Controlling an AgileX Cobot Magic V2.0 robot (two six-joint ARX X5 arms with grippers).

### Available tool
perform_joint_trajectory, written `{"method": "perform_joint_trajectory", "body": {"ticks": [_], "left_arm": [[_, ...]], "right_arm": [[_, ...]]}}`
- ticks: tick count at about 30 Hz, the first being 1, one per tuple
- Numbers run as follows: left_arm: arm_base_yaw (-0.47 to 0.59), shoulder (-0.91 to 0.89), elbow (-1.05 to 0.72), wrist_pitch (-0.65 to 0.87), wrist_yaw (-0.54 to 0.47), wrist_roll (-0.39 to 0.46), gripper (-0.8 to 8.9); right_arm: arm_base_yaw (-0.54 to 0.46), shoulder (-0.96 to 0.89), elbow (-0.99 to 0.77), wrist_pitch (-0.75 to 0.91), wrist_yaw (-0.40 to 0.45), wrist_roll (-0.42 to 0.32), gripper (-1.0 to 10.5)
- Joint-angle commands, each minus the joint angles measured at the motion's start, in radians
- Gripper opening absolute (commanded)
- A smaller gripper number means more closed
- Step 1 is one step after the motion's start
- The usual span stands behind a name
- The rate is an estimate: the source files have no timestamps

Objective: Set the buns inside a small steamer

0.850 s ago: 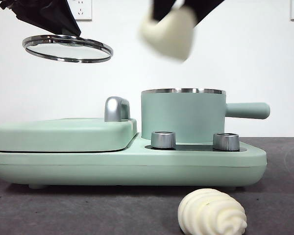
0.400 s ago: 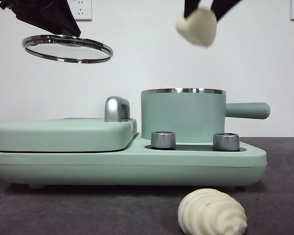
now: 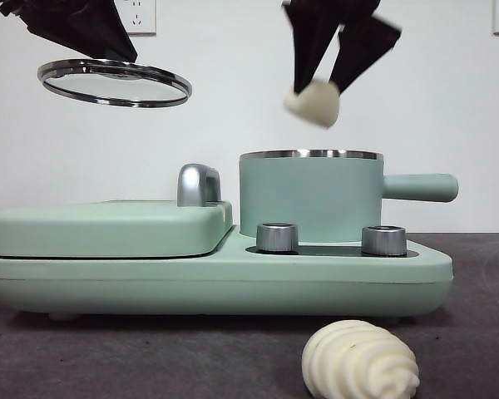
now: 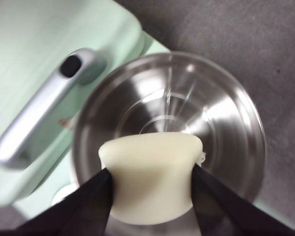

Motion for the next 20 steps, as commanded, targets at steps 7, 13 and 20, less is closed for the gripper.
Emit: {"method": "perform_joint_trajectory", "body": {"ticks": [7,13,20], "left_arm": [[-0.002,0.0,0.018,0.032,0.002,0.01,0.14],[-0.002,0.0,0.018,0.032,0.001,0.0,0.14],[-0.002,0.0,0.018,0.032,0.001,-0.001,0.14]], "right_arm": [[0.007,0.144,0.024,0.082,0.008,-0.041,2.2],[0.008,0.19,0.024,0.118,0.051,-0.048,2.3],[0.016,0.217,0.029,0.162,0.051,-0.048,3.9]]}}
